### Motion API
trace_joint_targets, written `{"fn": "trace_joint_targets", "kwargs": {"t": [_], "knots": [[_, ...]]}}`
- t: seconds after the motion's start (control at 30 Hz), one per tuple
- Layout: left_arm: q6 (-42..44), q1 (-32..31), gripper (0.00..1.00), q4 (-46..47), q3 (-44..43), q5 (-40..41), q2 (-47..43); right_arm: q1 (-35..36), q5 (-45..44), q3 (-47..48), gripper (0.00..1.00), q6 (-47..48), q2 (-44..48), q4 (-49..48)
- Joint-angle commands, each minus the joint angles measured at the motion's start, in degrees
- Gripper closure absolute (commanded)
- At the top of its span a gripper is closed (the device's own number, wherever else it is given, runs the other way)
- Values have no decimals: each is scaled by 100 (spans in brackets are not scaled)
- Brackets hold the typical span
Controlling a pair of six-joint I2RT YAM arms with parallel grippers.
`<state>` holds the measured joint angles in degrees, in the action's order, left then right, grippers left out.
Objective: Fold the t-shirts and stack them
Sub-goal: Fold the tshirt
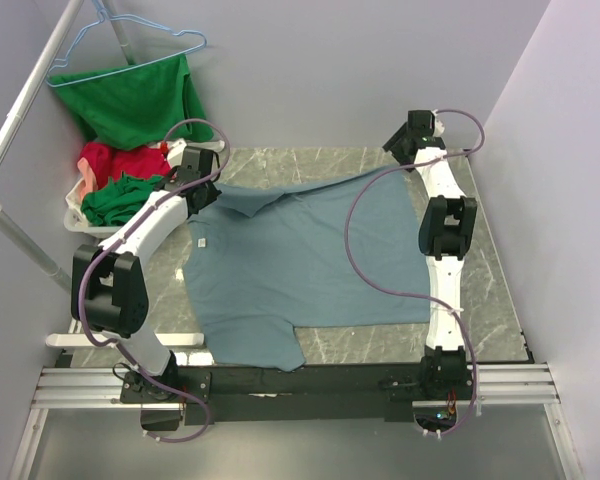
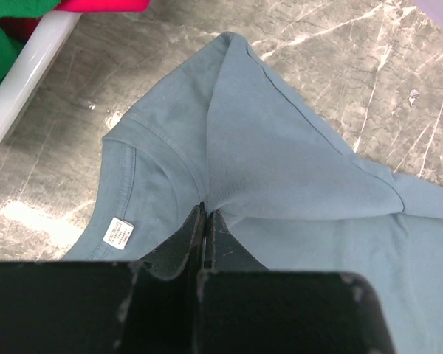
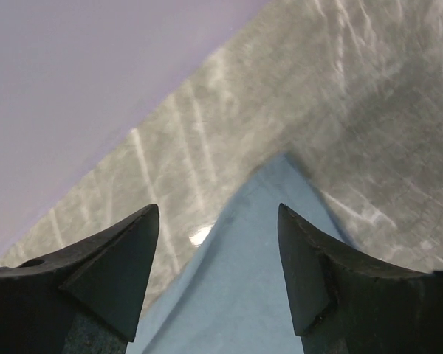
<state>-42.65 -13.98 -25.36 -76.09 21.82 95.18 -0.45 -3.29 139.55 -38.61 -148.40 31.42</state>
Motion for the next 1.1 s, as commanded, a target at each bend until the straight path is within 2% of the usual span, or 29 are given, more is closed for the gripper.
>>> {"fn": "trace_joint_targets", "kwargs": {"t": [0.0,0.7,1.07], "knots": [[-120,-26,99,-56,42,-47,-219,-78,57,266,30,-182,-137,329],[-252,-35,99,-39,209,-178,-421,-113,83,609,36,-621,-585,734],[-252,-131,99,-117,727,-345,-1194,-140,100,618,42,-736,-646,725]]}}
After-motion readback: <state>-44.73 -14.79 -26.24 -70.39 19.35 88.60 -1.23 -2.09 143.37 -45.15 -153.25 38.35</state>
